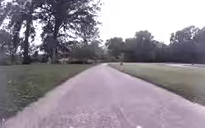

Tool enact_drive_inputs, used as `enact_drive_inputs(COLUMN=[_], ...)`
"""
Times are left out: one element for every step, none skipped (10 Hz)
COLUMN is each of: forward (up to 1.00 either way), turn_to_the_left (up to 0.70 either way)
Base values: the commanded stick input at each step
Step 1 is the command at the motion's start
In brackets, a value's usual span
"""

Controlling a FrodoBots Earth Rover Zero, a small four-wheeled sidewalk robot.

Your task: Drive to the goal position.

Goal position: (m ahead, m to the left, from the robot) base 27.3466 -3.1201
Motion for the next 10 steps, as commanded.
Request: enact_drive_inputs(forward=[0.7,0.7,0.7,0.7,0.7,0.7,0.7,0.7,0.7,0.7], turn_to_the_left=[0.0,0.0,0.0,0.0,0.0,0.0,0.0,0.0,0.0,0.0])
